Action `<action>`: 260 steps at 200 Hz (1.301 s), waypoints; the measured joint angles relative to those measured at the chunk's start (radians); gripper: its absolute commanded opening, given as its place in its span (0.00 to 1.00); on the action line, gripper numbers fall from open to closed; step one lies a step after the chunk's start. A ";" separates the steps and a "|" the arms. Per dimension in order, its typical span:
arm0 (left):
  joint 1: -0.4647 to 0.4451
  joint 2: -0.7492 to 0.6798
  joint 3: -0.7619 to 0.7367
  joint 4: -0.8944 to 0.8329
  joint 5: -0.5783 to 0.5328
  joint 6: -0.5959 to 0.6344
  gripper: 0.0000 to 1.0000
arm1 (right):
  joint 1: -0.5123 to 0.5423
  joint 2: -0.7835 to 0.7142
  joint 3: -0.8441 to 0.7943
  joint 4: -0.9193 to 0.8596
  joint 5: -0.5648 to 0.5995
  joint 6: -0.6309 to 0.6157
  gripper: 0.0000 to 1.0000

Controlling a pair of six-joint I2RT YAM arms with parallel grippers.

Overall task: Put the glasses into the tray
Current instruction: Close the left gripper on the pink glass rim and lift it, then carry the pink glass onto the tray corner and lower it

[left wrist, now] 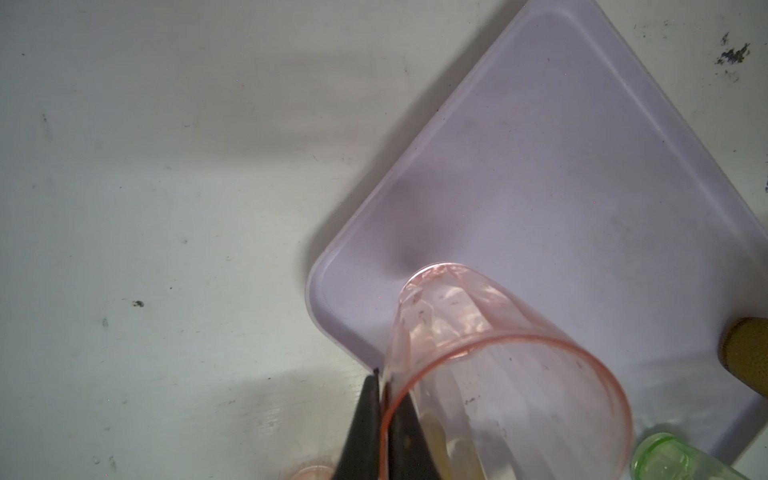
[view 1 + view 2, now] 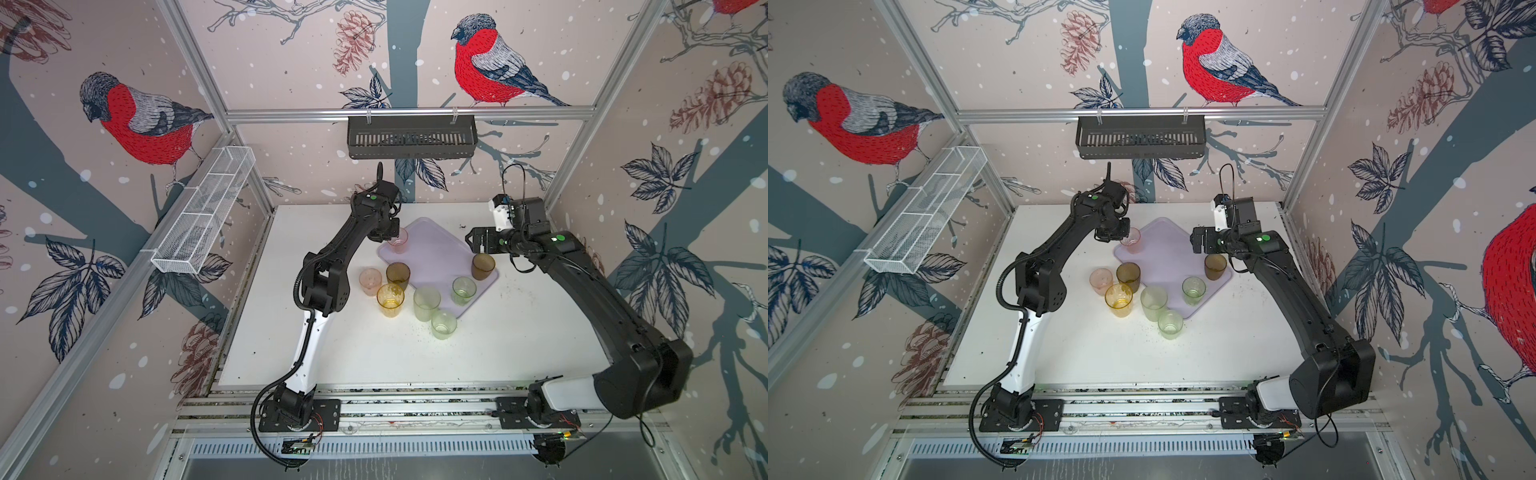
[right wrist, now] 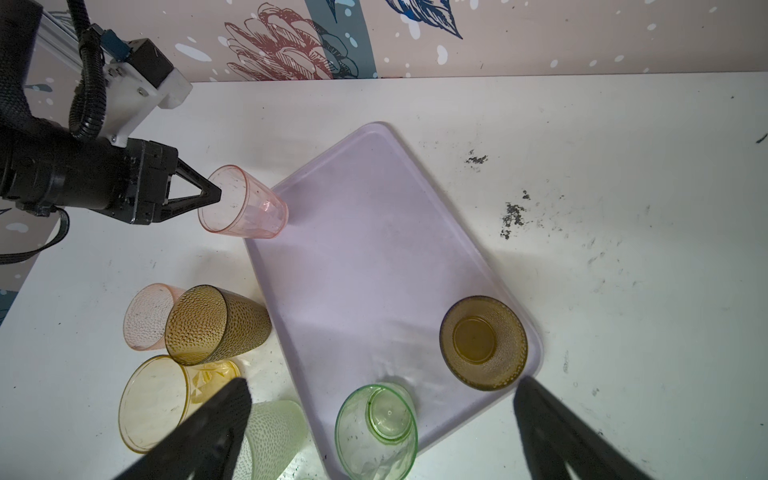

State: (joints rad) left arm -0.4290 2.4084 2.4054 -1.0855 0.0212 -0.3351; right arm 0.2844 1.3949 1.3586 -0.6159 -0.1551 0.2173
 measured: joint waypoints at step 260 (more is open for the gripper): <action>0.003 0.065 0.000 0.064 -0.024 -0.010 0.00 | -0.021 0.004 0.000 0.004 -0.008 0.000 1.00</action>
State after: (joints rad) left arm -0.4259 2.4733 2.4050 -1.0214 -0.0029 -0.3447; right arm 0.2630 1.3987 1.3582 -0.6117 -0.1627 0.2176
